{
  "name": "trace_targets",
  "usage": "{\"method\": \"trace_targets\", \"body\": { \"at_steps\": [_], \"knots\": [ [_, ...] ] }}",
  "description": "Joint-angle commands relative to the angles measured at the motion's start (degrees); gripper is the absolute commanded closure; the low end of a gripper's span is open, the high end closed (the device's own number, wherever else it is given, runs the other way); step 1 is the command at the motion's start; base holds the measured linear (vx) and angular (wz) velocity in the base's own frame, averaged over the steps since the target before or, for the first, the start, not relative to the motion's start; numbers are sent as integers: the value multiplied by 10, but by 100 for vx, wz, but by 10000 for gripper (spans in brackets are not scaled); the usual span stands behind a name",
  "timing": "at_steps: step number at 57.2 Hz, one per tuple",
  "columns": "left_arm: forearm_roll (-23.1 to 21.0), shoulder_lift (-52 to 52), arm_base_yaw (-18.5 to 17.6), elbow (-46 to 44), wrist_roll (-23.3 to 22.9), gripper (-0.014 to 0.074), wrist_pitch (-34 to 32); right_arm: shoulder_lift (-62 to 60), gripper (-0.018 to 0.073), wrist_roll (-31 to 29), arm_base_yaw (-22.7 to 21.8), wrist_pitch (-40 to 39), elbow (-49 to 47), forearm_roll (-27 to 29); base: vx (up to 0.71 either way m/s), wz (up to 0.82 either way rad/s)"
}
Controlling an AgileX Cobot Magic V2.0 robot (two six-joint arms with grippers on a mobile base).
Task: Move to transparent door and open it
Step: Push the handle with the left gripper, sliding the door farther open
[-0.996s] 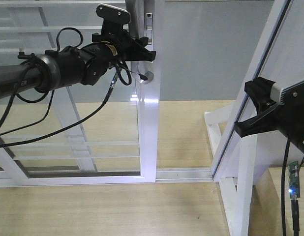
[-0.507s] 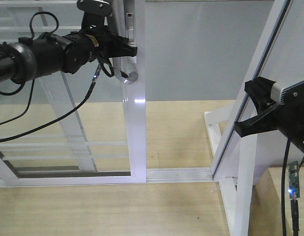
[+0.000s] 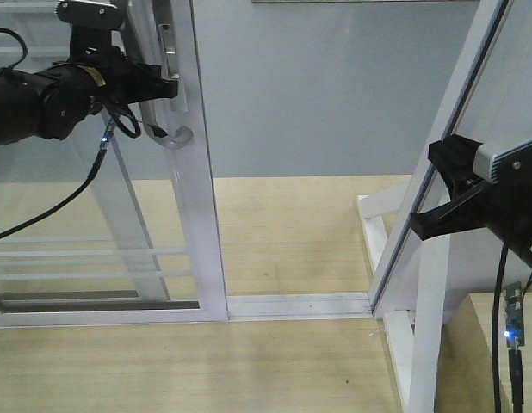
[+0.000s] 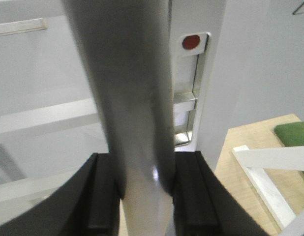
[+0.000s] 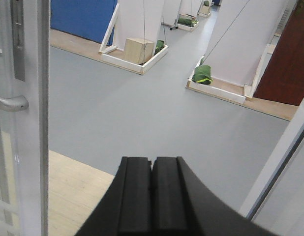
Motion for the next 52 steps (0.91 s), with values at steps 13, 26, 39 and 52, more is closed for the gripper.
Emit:
{"method": "trace_targets", "body": {
  "at_steps": [13,26,39,52],
  "knots": [
    [15,-70,1,3,2,602,-62,-11,566,-4,-3,-49,-15,3,0,0],
    [14,-70,20,3,0,602,-60,-11,566,-4,-3,-49,-15,3,0,0],
    [14,-81,47,9,-3,602,-40,-11,566,-4,-3,-49,-15,3,0,0],
    [14,-104,67,25,2,602,-35,-11,566,-4,-3,-50,-15,3,0,0]
  ]
}}
